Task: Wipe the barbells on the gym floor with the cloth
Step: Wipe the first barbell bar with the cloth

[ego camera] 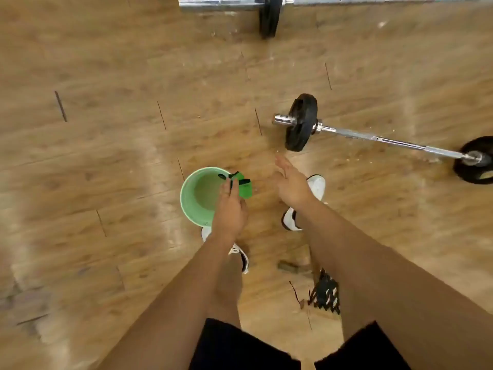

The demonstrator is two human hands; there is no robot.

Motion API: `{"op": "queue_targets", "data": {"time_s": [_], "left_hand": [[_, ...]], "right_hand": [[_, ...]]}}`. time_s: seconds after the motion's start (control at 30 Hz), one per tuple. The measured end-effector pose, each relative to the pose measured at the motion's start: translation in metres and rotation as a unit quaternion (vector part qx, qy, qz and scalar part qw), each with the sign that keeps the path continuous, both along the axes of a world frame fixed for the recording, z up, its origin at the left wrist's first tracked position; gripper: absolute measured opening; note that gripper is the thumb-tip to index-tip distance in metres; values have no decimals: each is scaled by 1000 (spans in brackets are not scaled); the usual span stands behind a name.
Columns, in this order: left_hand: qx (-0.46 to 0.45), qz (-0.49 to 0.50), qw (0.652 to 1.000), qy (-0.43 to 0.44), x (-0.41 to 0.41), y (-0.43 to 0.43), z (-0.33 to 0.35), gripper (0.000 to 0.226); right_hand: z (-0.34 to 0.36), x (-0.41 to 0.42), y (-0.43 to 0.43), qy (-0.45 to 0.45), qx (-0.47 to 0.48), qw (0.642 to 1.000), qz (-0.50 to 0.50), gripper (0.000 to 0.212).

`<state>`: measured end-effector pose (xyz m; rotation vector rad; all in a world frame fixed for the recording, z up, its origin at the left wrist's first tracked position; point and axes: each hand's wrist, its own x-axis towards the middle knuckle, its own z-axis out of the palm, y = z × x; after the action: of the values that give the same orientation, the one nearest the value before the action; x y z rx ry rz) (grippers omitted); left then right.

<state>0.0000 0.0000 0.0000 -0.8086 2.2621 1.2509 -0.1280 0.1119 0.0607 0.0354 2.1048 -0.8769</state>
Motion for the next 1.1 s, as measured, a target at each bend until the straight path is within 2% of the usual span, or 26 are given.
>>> {"op": "queue_targets", "data": {"time_s": [0.2, 0.43, 0.53, 0.73, 0.83, 0.97, 1.1], "left_hand": [[-36, 63, 997, -26, -18, 21, -91, 61], [-105, 158, 978, -86, -29, 53, -177, 73], [-124, 190, 971, -81, -31, 72, -198, 82], [-175, 250, 951, -44, -44, 93, -215, 82], [-207, 309, 927, -49, -60, 97, -224, 78], [-258, 424, 866, -67, -77, 105, -238, 68], [-329, 435, 836, -59, -80, 111, -260, 64]], "right_hand": [[-85, -14, -15, 1, 22, 998, 65, 57], [-185, -26, 9, -21, -55, 990, 125, 58], [-215, -30, 28, -25, -75, 988, 133, 58], [-252, -37, 54, -28, -100, 986, 133, 58], [-266, -50, 56, -21, -109, 983, 148, 55], [-287, -72, 51, 1, -125, 977, 174, 52], [-311, -94, 47, 7, -155, 966, 205, 56]]}}
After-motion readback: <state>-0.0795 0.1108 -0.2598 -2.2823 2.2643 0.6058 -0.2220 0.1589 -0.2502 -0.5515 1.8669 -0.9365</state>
